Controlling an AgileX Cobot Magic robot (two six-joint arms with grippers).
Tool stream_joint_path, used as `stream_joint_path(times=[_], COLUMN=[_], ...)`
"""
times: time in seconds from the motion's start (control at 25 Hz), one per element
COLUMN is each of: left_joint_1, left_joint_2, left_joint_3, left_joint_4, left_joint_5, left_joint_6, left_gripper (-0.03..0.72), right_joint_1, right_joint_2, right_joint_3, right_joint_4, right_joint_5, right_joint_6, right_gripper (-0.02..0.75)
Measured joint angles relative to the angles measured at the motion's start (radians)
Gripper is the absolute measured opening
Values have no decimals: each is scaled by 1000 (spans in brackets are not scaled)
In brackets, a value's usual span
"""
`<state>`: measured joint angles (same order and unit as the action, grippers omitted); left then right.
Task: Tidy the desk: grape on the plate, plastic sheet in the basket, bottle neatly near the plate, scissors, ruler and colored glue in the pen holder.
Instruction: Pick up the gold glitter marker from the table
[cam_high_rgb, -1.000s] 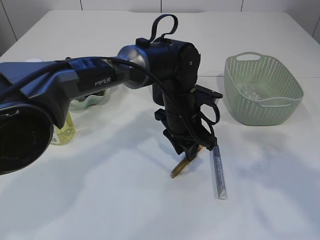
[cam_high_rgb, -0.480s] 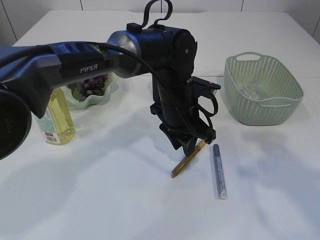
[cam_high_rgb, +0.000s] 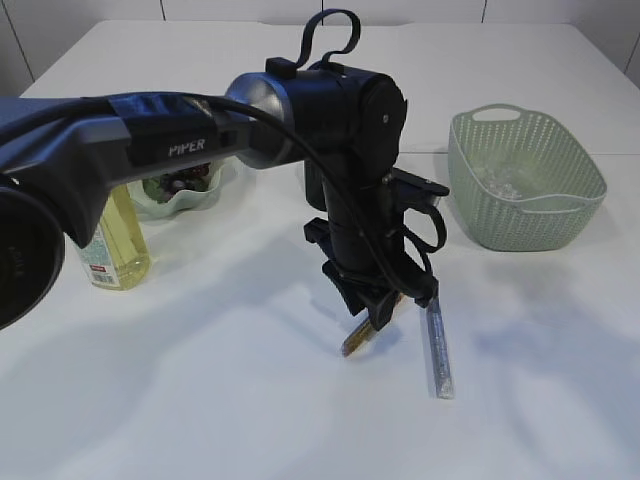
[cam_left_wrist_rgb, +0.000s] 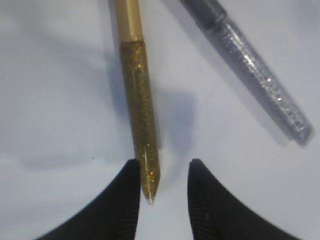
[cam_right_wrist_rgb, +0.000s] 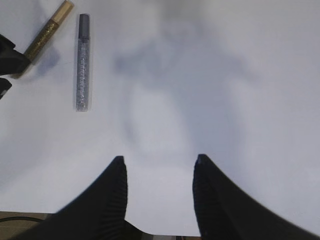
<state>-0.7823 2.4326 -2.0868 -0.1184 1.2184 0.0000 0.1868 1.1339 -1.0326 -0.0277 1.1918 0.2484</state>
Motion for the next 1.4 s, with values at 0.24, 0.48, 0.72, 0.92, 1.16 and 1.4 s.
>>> stream_joint_path(times=[0.24, 0.48, 0.72, 0.92, 1.16, 1.4], left_joint_1=[0, 0, 0, 0, 0, 0], left_joint_2=[0, 10, 29, 32, 53, 55], left_joint_3=[35, 35, 35, 35, 35, 35], left_joint_4=[20, 23, 27, 31, 31, 33], left_joint_5=[0, 0, 0, 0, 0, 0], left_joint_6=[-5, -5, -7, -7, -7, -7], left_gripper=[239, 239, 239, 239, 239, 239], right_joint_1=[0, 0, 0, 0, 0, 0], right_joint_2=[0, 0, 0, 0, 0, 0], right_joint_3=[0, 0, 0, 0, 0, 0], right_joint_4=[0, 0, 0, 0, 0, 0], right_joint_5=[0, -1, -1, -2, -4, -4], right_joint_6=[0, 0, 0, 0, 0, 0], right_gripper=[351, 351, 351, 350, 350, 350])
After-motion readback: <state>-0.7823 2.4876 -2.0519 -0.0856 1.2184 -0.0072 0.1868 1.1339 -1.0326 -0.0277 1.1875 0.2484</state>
